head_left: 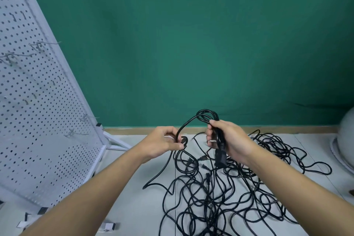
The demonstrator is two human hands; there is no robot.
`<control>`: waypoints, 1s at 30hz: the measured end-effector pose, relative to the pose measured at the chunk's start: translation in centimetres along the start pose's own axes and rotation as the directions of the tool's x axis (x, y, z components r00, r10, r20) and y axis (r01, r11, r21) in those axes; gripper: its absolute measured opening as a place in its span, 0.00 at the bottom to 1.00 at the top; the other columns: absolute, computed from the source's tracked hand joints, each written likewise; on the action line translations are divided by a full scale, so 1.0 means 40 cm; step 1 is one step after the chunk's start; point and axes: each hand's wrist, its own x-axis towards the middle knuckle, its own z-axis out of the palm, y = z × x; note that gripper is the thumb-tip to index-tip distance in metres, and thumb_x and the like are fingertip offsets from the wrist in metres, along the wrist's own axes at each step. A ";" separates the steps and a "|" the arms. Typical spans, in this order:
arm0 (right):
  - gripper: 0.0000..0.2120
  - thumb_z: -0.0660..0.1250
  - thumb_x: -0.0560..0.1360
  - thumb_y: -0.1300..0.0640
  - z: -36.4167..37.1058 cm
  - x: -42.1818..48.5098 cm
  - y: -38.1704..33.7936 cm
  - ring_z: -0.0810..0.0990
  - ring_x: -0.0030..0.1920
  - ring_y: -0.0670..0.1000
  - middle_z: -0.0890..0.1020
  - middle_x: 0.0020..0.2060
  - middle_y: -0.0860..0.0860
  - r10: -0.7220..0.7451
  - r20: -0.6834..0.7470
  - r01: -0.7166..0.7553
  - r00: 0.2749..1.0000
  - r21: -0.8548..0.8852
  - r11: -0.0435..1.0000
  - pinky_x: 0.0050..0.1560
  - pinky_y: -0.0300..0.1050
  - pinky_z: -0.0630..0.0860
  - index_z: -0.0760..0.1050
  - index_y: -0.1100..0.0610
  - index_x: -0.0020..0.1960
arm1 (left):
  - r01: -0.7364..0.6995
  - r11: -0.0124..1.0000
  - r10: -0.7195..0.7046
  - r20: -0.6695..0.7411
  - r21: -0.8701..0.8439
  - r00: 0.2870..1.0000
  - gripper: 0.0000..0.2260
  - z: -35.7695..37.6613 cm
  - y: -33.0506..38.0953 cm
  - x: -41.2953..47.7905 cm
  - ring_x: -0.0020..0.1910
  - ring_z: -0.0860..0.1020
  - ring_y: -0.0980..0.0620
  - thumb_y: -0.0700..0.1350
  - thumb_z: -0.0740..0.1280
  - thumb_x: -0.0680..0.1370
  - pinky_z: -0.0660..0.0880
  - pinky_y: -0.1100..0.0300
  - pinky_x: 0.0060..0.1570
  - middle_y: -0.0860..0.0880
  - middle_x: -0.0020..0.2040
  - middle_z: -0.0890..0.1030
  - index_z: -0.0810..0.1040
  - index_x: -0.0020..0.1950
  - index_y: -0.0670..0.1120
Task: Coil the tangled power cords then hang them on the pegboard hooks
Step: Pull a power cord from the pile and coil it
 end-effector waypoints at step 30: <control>0.13 0.62 0.85 0.51 0.035 -0.012 0.053 0.81 0.37 0.52 0.84 0.34 0.50 -0.171 -0.040 0.124 0.984 -0.532 0.838 0.47 0.55 0.77 0.75 0.58 0.46 | -0.071 0.908 0.322 -0.580 0.413 0.748 0.12 0.000 0.039 -0.018 0.33 0.74 0.48 0.55 0.62 0.83 0.69 0.56 0.37 0.45 0.29 0.73 0.81 0.59 0.53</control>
